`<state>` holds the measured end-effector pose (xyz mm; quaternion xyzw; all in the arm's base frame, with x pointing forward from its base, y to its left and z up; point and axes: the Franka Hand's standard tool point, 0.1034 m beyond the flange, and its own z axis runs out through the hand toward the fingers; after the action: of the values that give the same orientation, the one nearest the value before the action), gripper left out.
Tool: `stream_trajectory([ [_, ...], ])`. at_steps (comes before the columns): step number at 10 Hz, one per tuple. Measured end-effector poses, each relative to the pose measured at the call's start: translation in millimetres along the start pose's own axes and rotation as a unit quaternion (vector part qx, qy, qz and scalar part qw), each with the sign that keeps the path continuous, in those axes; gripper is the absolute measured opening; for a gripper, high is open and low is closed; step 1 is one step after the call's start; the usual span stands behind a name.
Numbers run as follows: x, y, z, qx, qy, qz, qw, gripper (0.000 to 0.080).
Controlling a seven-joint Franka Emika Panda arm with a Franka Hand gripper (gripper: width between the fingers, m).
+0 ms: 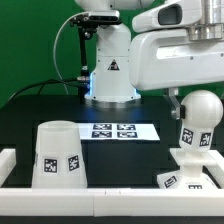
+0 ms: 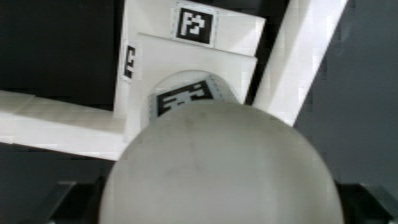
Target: Assemble lamp
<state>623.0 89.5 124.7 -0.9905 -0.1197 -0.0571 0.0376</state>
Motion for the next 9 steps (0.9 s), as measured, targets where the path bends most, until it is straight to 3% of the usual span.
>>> stream_trajectory([
  [4, -4.4, 0.1, 0.0, -0.002, 0.035, 0.112, 0.993, 0.0574],
  [5, -4.3, -4.2, 0.3, 0.006, 0.041, 0.203, 0.978, 0.0574],
  [7, -4.4, -4.9, 1.6, 0.033, 0.044, 0.370, 0.927, 0.0576],
  [8, -4.1, -2.3, 1.8, 0.048, 0.040, 0.418, 0.906, 0.0576],
  [9, -4.2, -2.5, 1.7, 0.052, 0.037, 0.432, 0.900, 0.0576],
])
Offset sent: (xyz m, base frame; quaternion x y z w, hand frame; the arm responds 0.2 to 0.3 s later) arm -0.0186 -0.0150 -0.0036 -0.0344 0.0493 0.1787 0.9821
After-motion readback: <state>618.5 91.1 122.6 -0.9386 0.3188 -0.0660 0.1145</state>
